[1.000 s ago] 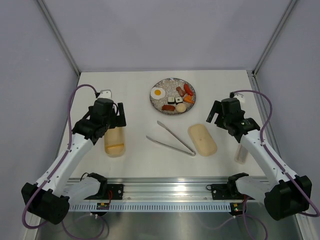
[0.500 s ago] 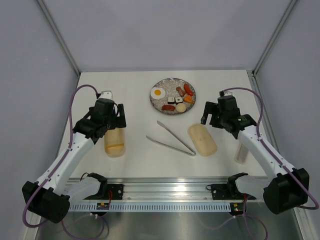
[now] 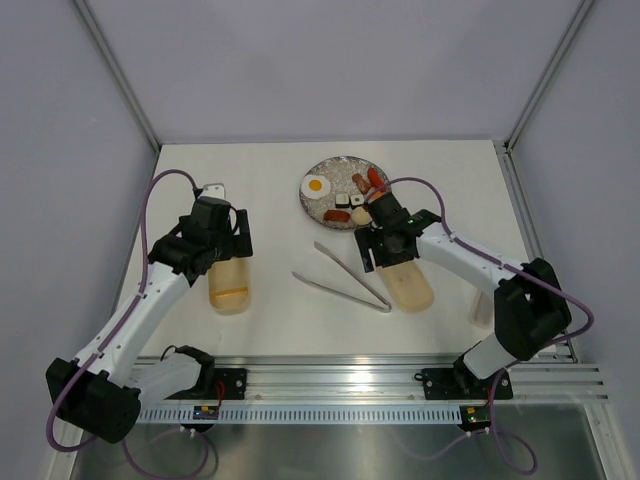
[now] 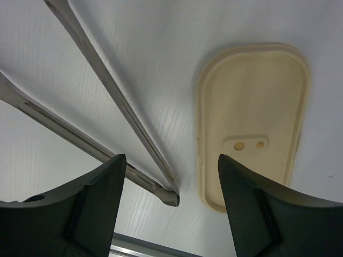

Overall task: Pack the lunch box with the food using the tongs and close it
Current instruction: Pick up the clamp at the center of the board.

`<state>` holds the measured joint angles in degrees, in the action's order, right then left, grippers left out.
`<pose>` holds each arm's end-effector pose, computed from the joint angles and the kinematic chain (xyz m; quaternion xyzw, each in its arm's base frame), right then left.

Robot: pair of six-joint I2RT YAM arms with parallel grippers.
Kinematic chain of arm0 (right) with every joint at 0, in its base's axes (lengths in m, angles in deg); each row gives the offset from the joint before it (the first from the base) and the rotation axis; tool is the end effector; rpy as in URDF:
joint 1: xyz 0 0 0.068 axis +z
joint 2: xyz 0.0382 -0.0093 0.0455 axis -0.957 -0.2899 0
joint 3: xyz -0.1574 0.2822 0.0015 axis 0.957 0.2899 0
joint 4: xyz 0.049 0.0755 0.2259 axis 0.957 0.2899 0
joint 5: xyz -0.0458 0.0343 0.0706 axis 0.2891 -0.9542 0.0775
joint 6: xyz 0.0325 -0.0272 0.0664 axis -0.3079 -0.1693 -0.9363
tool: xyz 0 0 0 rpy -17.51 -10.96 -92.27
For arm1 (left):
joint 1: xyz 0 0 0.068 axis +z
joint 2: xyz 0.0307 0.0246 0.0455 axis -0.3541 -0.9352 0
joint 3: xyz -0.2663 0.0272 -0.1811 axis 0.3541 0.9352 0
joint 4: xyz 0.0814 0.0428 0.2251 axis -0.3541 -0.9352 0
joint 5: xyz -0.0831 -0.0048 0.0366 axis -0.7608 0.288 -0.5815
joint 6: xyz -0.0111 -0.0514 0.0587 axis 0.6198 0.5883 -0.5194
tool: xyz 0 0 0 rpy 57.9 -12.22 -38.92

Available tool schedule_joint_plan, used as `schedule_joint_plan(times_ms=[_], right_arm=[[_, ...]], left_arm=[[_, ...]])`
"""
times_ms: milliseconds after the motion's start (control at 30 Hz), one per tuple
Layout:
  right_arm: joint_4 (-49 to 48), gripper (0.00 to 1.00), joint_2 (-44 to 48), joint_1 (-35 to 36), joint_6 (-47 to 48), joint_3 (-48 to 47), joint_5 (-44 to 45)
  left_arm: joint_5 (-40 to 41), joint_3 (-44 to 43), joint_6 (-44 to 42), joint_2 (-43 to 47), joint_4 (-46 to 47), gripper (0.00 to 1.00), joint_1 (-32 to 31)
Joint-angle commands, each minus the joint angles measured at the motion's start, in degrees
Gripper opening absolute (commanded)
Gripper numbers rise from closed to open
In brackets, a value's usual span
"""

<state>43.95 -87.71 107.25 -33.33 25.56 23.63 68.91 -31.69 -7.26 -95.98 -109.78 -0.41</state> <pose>0.2541 0.1669 0.2674 -0.1682 0.9568 0.0672 0.2274 0.1827 -0.0476 0.3290 -0.0582 0.9228 0.0143 0.3805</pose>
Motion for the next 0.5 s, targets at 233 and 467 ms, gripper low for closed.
schedule_joint_plan(times_ms=[233, 467], right_arm=[[-2.0, 0.78, -6.7, 3.9, 4.9, -2.8, -6.1], [-3.4, 0.66, -11.1, 4.6, 4.9, -3.9, -8.5]], left_arm=[[-0.6, -2.2, 1.0, 0.2, 0.9, 0.99, 0.2], [-1.2, -1.2, 1.7, -0.5, 1.4, 0.99, 0.2]])
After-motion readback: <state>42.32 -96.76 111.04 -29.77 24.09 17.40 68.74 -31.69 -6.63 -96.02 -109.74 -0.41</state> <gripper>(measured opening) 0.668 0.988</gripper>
